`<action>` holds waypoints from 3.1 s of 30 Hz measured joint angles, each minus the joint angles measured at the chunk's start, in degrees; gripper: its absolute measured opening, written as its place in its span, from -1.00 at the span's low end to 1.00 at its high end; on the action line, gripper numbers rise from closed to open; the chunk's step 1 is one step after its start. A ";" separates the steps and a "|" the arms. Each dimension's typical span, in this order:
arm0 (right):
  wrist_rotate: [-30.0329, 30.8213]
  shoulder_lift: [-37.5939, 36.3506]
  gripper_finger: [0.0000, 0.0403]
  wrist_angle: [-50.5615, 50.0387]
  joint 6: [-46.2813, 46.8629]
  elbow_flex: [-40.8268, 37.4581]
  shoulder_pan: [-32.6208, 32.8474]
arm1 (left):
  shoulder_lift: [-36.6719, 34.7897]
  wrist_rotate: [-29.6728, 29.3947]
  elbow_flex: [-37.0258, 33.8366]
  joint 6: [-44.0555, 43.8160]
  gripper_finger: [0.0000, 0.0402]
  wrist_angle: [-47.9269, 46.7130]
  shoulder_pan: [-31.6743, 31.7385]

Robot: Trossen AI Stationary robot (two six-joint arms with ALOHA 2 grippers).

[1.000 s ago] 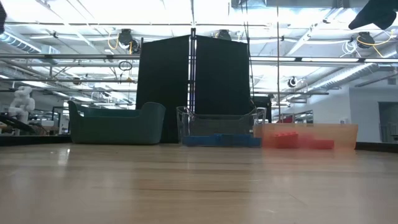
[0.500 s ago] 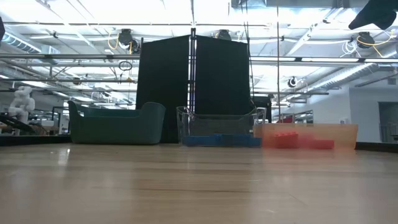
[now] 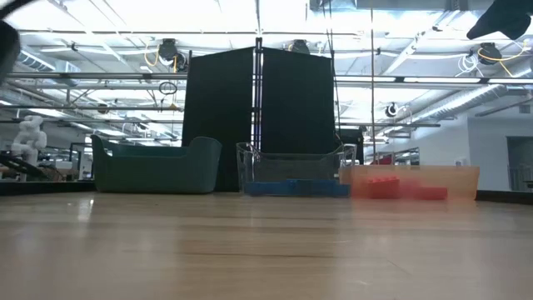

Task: Sort blocks
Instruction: Put the orange game piece into the orange transparent bin, then return to Home Position

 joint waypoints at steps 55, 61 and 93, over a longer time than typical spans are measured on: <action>-2.02 -3.15 -1.00 -6.93 4.18 20.51 0.00 | 36.08 -11.18 59.46 65.83 -0.37 52.80 64.08; -2.05 -3.15 -1.00 -6.93 4.60 20.50 0.02 | 39.19 -11.22 60.65 62.83 -0.37 52.75 64.08; 0.67 -3.15 -1.00 -6.91 3.99 20.48 -0.01 | 38.71 -11.14 62.15 55.58 0.25 58.19 64.45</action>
